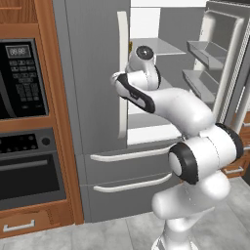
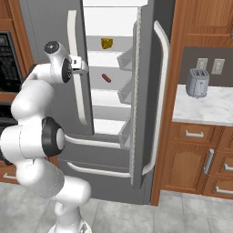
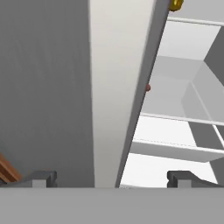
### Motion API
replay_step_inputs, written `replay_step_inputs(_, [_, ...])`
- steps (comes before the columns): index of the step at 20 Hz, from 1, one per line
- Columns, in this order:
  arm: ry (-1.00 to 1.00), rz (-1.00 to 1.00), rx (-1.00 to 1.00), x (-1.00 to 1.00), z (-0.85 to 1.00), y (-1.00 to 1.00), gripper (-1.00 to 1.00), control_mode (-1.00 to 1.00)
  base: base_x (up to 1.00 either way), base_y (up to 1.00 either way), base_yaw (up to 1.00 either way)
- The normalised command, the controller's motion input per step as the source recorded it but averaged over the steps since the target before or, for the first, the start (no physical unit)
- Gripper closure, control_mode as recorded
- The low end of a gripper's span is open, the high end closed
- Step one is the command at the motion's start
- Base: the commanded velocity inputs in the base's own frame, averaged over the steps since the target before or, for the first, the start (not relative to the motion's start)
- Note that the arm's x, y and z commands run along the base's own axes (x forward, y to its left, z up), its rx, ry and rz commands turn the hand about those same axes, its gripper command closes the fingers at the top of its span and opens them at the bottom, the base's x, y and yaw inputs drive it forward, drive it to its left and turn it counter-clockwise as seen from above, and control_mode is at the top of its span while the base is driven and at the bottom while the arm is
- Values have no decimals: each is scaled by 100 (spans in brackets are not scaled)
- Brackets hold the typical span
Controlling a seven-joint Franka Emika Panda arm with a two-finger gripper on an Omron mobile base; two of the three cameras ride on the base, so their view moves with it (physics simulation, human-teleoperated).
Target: Retrieve the sausage and cheese from the fridge and place them on the cutting board on the counter.
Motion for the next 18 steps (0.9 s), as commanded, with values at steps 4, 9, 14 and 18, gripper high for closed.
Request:
replay_step_inputs(4, [0, -8, 0, 41, -6, 9, -100, -100, 0, 0, 0])
replay_step_inputs(9, [0, -6, 0, 38, -8, 20, -100, -100, 0, 0, 0])
replay_step_inputs(14, [0, -3, 1, 33, -6, 12, -100, -100, 0, 0, 0])
replay_step_inputs(18, [0, -4, 0, 32, -10, 0, -100, -100, 0, 0, 0])
